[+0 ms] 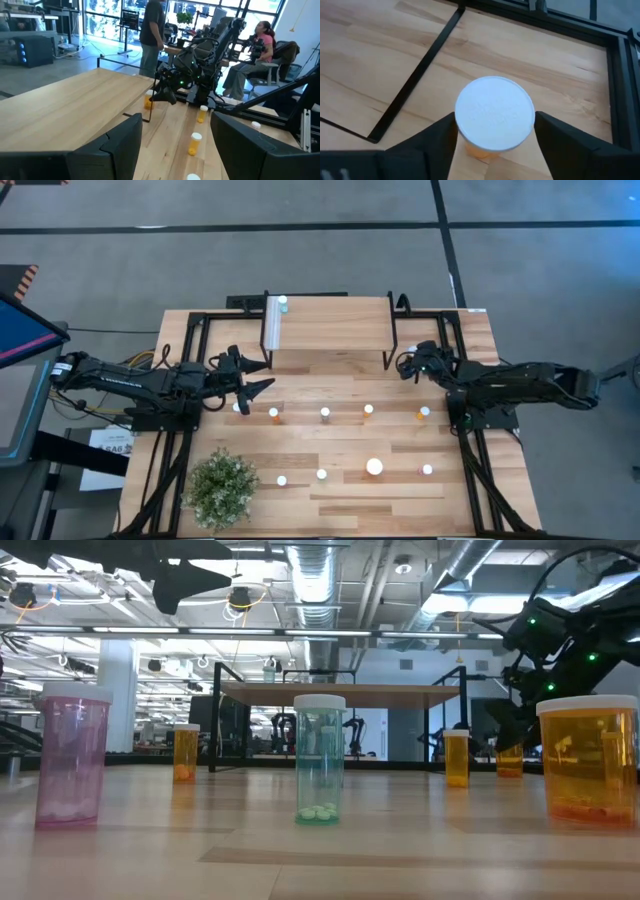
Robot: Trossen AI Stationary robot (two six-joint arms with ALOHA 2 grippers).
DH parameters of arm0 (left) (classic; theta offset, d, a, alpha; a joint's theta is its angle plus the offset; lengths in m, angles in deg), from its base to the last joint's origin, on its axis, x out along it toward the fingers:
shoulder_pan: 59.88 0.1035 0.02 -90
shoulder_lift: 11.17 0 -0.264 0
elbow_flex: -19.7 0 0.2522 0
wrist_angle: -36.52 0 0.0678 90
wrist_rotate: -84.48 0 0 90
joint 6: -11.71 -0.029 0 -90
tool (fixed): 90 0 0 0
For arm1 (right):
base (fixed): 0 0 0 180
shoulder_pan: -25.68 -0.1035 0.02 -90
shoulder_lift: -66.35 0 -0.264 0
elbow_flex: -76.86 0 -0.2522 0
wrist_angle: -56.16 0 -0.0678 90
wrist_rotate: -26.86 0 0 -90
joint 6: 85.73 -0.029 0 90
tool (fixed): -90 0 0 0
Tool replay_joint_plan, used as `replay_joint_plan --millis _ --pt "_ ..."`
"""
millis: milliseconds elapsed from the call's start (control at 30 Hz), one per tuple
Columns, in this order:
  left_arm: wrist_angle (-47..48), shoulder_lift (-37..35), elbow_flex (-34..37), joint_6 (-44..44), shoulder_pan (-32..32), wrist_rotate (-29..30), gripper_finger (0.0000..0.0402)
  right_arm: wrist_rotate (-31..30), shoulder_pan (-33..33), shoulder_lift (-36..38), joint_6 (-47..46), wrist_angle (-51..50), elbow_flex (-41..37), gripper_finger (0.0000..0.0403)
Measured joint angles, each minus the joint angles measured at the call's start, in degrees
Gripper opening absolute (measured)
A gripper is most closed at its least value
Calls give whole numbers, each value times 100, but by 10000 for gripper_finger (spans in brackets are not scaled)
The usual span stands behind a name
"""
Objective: Pick and place medicine bottles onto shelf by color
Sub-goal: Put the top large orange pill bottle on the shelf
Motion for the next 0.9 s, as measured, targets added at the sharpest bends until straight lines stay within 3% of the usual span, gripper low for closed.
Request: replay_joint_plan --millis 533,900 --pt "2 0 0 -17 2 0 224 35 -13 13 0 -4 0 208" --pt "2 0 0 -15 0 0 224 114 -132 13 -2 -889 627 214"
